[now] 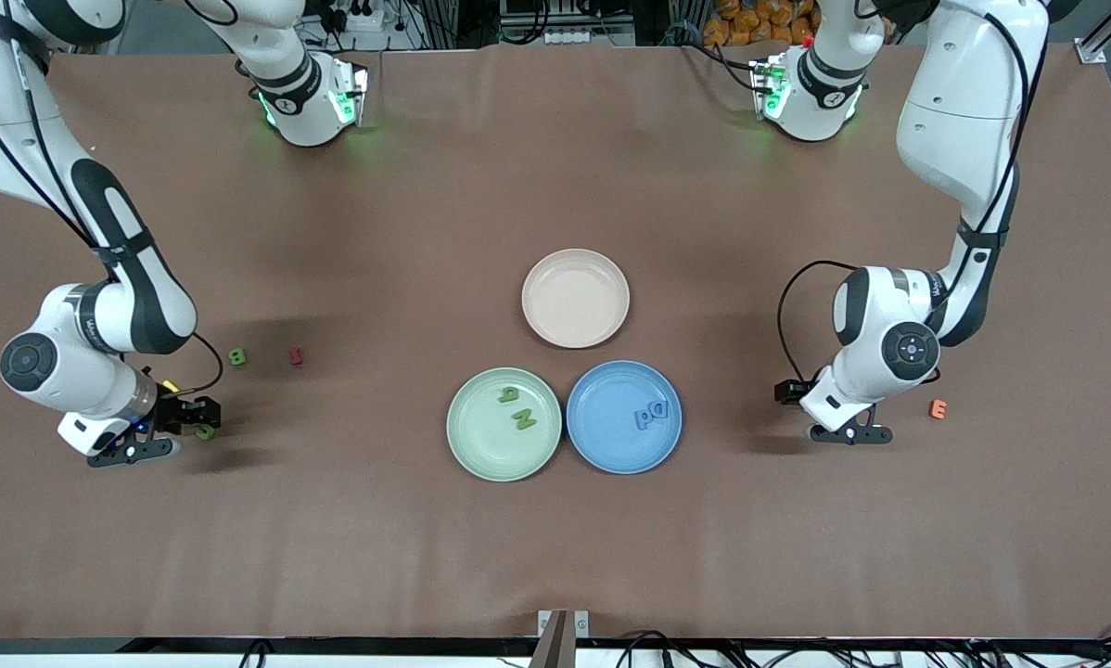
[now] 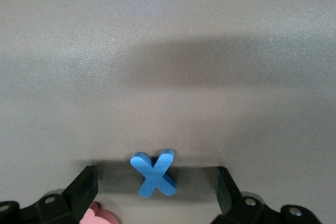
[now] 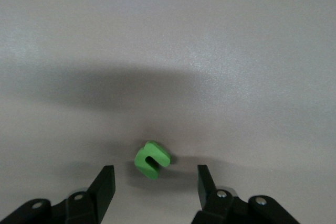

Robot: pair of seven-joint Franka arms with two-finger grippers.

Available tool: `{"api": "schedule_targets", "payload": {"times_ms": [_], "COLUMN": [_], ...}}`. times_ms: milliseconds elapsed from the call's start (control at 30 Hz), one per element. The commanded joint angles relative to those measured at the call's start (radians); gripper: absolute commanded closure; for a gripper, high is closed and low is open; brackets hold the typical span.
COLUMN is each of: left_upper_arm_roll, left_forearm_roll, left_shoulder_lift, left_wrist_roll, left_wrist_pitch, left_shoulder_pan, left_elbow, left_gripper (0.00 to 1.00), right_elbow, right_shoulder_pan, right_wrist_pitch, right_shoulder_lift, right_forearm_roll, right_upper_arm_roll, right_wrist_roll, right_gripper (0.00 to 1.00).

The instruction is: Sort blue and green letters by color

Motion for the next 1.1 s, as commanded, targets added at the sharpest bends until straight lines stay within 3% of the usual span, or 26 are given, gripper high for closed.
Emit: {"api": "schedule_targets", "payload": {"times_ms": [0, 200, 434, 534, 834, 1068], "left_upper_arm_roll": [-0.006, -0.006, -0.006, -0.006, -0.006, -0.006], "left_forearm_roll": [-0.026, -0.026, -0.026, -0.026, -0.024, -0.024], "left_shoulder_lift": [-0.027, -0.027, -0.025, -0.025, -0.027, -0.027], "left_wrist_roll": [0.01, 0.01, 0.01, 0.011, 0.011, 0.01], "left_wrist_pitch": [0.014, 0.014, 0.014, 0.014, 0.014, 0.014], "left_shoulder_pan": [0.006, 0.006, 0.006, 0.006, 0.003, -0.001], "left_elbow": [-0.031, -0.03, -0.03, -0.03, -0.03, -0.028], "left_gripper": [0.25, 0.48, 0.54, 0.59, 0.7, 0.76], "right_elbow": [0.029, 0.029, 0.03, 0.03, 0.036, 0.041], "right_shoulder_pan": [-0.011, -0.008, -0.005, -0.005, -0.003, 0.0], "right_wrist_pitch": [0.022, 0.028, 0.034, 0.034, 0.031, 0.019], "right_shoulder_lift": [0.029, 0.039, 0.046, 0.046, 0.046, 0.034], "right_forearm_roll": [-0.023, -0.023, -0.025, -0.025, -0.025, -0.014], "right_upper_arm_roll": [0.009, 0.009, 0.009, 0.009, 0.009, 0.014], "right_wrist_roll": [-0.004, -0.002, -0.002, -0.002, -0.001, 0.008], "right_gripper": [0.3, 0.35, 0.43, 0.5, 0.87, 0.98]}}
